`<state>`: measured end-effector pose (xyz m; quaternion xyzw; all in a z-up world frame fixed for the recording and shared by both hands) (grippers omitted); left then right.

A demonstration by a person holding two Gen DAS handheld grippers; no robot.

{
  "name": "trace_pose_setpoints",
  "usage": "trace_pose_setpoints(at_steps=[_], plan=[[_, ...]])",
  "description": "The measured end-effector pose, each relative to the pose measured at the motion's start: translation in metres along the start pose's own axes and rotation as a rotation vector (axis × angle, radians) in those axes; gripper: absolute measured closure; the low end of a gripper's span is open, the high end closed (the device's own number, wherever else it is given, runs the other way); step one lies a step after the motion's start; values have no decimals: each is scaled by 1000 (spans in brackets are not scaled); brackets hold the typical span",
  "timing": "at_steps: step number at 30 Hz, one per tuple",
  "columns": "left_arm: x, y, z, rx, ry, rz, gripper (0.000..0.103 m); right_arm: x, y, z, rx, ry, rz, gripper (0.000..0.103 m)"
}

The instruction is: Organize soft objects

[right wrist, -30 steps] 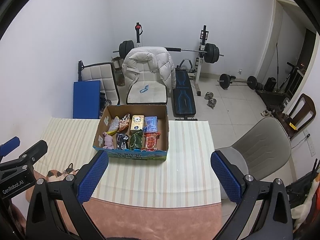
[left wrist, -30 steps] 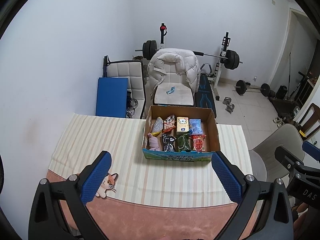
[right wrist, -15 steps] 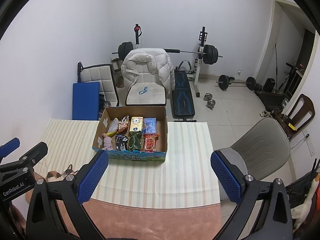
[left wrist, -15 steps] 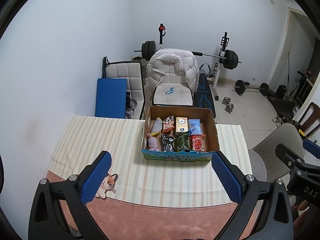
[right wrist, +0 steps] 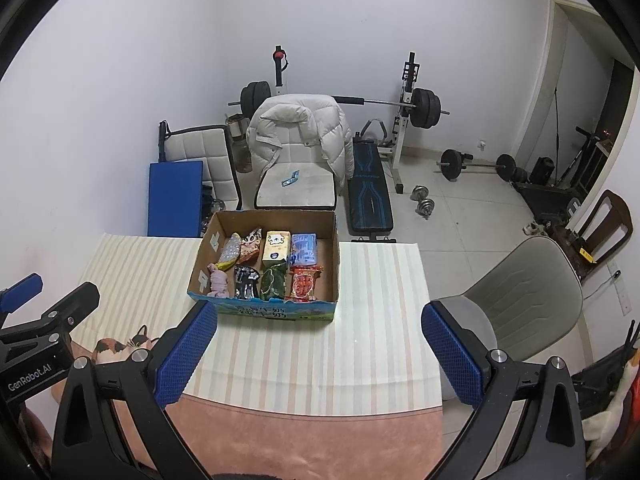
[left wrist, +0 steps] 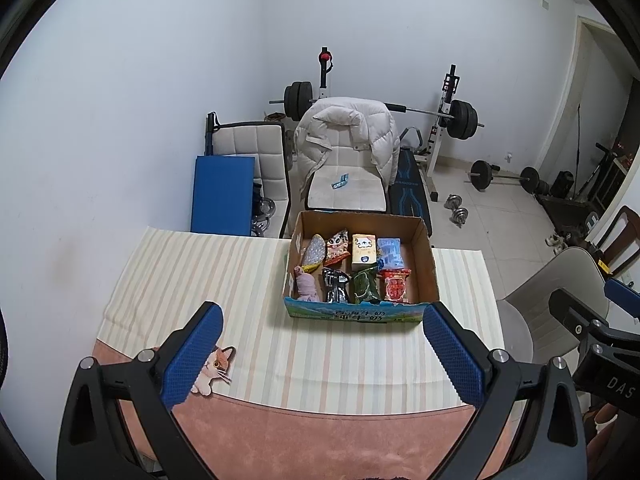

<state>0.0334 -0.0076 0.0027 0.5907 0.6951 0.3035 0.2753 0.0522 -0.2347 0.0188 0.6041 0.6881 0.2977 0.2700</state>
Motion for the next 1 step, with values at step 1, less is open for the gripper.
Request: trace_pose_setpoints(at_steps=[1], plan=[[0,0,0,1,-1,0,0,0,1,0,-2,-1,-2,0]])
Point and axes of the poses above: each gripper's, at about its wrist camera, not at the fingertips, and z roughly the way its jaws point, x to its left, y to its top, the point moved 1 cm from there along z, roughly the way its jaws point, and after that the axes turned 6 degrees about -x, right-handed, at the moved point
